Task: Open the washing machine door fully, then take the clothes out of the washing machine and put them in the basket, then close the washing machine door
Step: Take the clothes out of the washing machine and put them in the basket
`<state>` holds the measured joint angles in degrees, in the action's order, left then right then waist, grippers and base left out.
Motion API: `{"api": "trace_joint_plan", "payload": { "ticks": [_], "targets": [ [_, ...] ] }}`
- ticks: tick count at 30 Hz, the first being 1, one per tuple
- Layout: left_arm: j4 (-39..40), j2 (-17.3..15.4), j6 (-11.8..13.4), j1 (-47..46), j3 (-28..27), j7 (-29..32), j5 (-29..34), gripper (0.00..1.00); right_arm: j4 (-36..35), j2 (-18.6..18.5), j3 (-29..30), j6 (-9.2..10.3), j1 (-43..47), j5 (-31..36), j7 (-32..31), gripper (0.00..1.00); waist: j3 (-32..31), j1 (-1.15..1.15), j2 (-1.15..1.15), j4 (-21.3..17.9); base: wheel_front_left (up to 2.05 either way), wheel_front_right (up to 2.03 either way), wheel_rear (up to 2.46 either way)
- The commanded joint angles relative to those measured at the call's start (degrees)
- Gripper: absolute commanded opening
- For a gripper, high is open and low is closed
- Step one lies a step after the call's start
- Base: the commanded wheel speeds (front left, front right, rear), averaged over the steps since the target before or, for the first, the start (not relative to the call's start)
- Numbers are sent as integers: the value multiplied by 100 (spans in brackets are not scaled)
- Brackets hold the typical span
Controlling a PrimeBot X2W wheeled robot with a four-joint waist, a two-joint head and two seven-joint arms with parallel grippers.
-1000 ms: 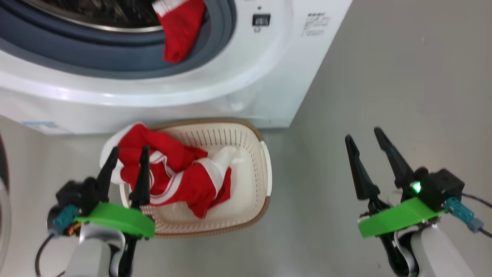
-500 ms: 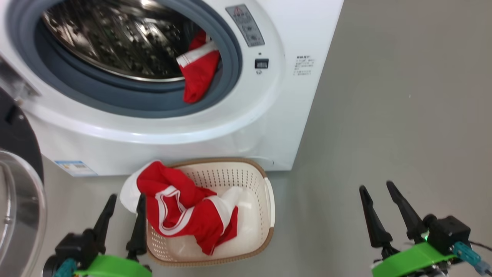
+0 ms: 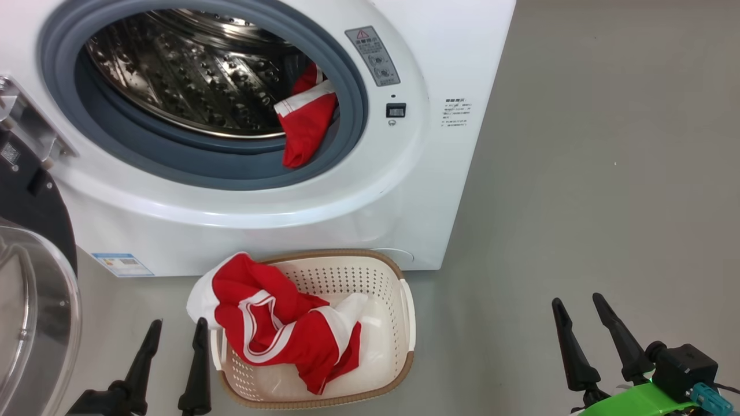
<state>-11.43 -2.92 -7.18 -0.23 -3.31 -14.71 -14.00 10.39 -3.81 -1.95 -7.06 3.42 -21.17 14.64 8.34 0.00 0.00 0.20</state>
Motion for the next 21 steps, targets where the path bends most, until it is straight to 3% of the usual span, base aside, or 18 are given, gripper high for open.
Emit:
{"api": "trace_joint_plan", "payload": {
  "ticks": [1,13,21],
  "targets": [
    [178,-42,-31,-32,-198,-29,74,100,-151,-53,-76,-43,-74,-4,36,100,26,0,0,-9,0,0,0],
    [200,-8,-31,-169,-154,-29,59,100,-159,-21,-58,-43,-205,11,36,100,119,0,0,0,0,0,0],
    [-132,-99,-31,-1016,275,-29,-44,100,-228,18,-65,-43,-487,30,36,100,575,0,0,7,0,0,0]
  ]
}}
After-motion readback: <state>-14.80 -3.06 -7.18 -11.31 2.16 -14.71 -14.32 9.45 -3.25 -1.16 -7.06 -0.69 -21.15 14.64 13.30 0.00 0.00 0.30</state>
